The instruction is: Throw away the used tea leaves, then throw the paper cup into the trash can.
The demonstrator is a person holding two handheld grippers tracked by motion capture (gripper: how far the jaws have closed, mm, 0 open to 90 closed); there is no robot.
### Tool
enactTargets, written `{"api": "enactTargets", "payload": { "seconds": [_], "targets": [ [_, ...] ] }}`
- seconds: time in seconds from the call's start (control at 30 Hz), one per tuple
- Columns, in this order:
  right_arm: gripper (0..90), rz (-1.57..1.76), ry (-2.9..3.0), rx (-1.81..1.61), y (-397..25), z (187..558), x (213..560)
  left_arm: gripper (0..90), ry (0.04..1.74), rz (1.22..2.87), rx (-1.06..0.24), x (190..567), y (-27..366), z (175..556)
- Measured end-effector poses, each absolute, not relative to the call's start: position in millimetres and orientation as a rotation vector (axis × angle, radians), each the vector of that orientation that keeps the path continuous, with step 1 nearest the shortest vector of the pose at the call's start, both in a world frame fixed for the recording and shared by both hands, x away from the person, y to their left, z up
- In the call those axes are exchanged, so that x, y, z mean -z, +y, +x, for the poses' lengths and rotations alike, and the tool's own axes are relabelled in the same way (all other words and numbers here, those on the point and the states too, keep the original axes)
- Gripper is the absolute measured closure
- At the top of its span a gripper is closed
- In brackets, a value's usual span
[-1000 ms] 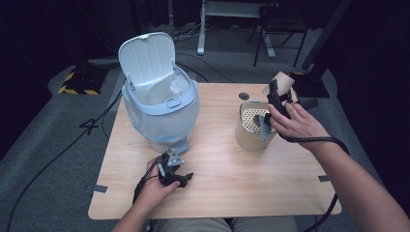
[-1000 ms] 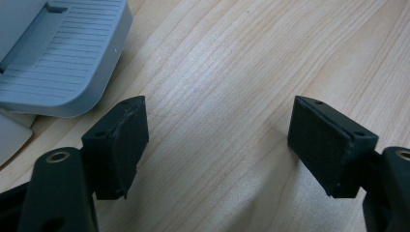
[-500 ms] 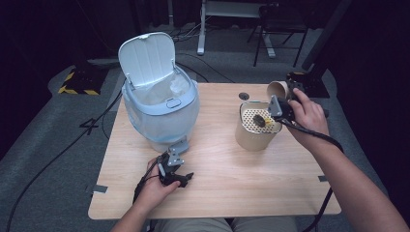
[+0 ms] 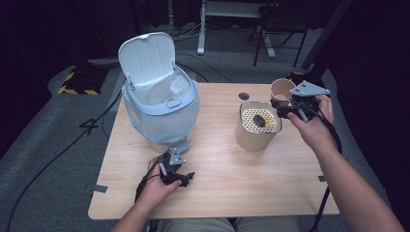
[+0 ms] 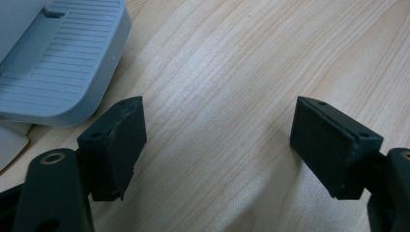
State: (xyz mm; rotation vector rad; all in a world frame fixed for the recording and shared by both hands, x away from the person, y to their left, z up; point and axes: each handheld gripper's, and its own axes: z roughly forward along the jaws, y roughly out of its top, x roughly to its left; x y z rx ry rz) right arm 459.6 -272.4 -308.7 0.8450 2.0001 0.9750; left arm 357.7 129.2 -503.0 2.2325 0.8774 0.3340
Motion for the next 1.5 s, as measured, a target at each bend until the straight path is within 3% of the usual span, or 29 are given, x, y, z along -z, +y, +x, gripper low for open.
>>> {"api": "enactTargets", "payload": {
  "seconds": [0.43, 1.5],
  "targets": [
    [28.2, 0.785, 2.052, -1.124, -252, 462, 285, 17.9, 0.869, 2.232, -0.314, 503, 129, 358],
    [28.0, 0.566, 2.189, -1.384, -105, 491, 247, 16.4, 0.894, 2.237, -0.335, 503, 128, 356]
  ]
}}
